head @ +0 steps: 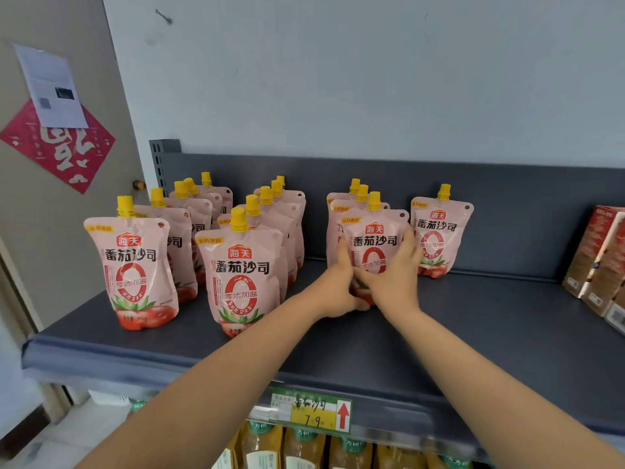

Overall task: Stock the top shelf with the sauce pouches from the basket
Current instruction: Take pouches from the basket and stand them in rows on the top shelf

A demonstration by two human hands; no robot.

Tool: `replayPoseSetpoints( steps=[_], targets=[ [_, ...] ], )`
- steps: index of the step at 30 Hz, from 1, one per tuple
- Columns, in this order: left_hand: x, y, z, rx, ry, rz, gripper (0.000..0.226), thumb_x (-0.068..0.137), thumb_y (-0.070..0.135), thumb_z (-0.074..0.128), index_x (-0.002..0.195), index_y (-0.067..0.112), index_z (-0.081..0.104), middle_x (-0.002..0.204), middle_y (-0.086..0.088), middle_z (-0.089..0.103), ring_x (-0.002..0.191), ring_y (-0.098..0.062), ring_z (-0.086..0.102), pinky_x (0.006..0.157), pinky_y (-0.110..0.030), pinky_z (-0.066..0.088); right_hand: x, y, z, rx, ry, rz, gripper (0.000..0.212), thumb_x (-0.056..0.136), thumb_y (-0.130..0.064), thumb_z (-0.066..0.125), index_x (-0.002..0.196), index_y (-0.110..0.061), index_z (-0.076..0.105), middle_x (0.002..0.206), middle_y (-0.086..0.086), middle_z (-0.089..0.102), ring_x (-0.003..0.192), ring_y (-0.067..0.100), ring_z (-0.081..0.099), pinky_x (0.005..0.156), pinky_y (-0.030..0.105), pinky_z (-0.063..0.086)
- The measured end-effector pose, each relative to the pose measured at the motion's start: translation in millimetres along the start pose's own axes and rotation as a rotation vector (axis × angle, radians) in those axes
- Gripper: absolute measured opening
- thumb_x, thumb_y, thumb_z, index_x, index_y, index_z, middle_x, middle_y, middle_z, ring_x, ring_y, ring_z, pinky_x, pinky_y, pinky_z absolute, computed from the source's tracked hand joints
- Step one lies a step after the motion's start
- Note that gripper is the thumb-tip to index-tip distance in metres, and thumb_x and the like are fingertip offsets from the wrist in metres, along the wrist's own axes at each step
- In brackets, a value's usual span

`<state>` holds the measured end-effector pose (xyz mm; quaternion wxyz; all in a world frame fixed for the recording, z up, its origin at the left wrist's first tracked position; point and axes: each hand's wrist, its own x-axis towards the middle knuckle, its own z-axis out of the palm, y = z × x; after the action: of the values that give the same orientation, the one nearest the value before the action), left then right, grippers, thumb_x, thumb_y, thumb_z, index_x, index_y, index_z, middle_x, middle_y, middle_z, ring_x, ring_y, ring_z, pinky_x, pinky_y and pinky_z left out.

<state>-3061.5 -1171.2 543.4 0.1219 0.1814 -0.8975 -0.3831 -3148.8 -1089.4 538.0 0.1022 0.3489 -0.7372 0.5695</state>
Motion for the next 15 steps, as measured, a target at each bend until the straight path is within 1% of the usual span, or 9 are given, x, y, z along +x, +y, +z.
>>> replayPoseSetpoints(
  steps=[2, 4, 6, 9, 12, 15],
  targets=[
    [4, 1, -1, 0.0, 0.047, -0.011, 0.134, 0.078, 0.013, 0.078, 0.138, 0.03, -0.041, 0.147, -0.003, 0.04, 0.122, -0.017, 0.051, 0.102, -0.038, 0.047, 3, -1, 10, 0.018, 0.007, 0.015, 0.106, 0.066, -0.015, 0.084, 0.146, -0.013, 0.016, 0.14, 0.012, 0.027, 0.131, 0.027, 0.034, 0.1, 0.033, 0.039],
    [9, 0, -2, -0.046, 0.124, -0.023, 0.128, 0.079, 0.014, 0.076, 0.143, 0.031, -0.033, 0.146, -0.003, 0.039, 0.123, -0.018, 0.05, 0.1, -0.035, 0.049, 5, -3, 18, 0.01, -0.01, 0.036, 0.104, 0.067, -0.015, 0.084, 0.145, -0.012, 0.016, 0.139, 0.012, 0.028, 0.13, 0.027, 0.036, 0.098, 0.032, 0.041],
    [12, 0, -3, -0.078, 0.173, -0.026, 0.123, 0.08, 0.014, 0.075, 0.146, 0.031, -0.027, 0.145, -0.004, 0.039, 0.123, -0.018, 0.05, 0.096, -0.032, 0.05, 8, -1, 22, -0.014, -0.027, 0.032, 0.104, 0.067, -0.016, 0.084, 0.145, -0.012, 0.015, 0.138, 0.013, 0.028, 0.128, 0.028, 0.038, 0.098, 0.035, 0.042],
    [16, -4, -4, -0.025, 0.176, -0.031, 0.127, 0.077, 0.011, 0.076, 0.144, 0.033, -0.03, 0.144, -0.004, 0.038, 0.121, -0.021, 0.051, 0.097, -0.04, 0.051, 11, 2, 23, -0.02, -0.051, 0.035, 0.106, 0.066, -0.018, 0.084, 0.145, -0.012, 0.013, 0.137, 0.013, 0.028, 0.127, 0.029, 0.04, 0.098, 0.038, 0.044],
    [17, -7, -6, -0.002, 0.17, -0.068, 0.13, 0.076, 0.01, 0.078, 0.144, 0.033, -0.03, 0.143, -0.004, 0.039, 0.12, -0.021, 0.052, 0.098, -0.041, 0.05, 12, 3, 23, 0.023, -0.082, 0.035, 0.109, 0.065, -0.02, 0.085, 0.146, -0.014, 0.012, 0.137, 0.013, 0.029, 0.126, 0.028, 0.042, 0.099, 0.039, 0.046],
    [15, -12, -9, 0.008, 0.205, -0.092, 0.13, 0.072, 0.009, 0.08, 0.146, 0.031, -0.024, 0.141, -0.004, 0.043, 0.117, -0.021, 0.055, 0.096, -0.042, 0.051, 10, 3, 21, 0.059, -0.137, 0.0, 0.112, 0.062, -0.021, 0.086, 0.146, -0.015, 0.012, 0.138, 0.011, 0.032, 0.127, 0.024, 0.041, 0.098, 0.035, 0.045]
  ],
)
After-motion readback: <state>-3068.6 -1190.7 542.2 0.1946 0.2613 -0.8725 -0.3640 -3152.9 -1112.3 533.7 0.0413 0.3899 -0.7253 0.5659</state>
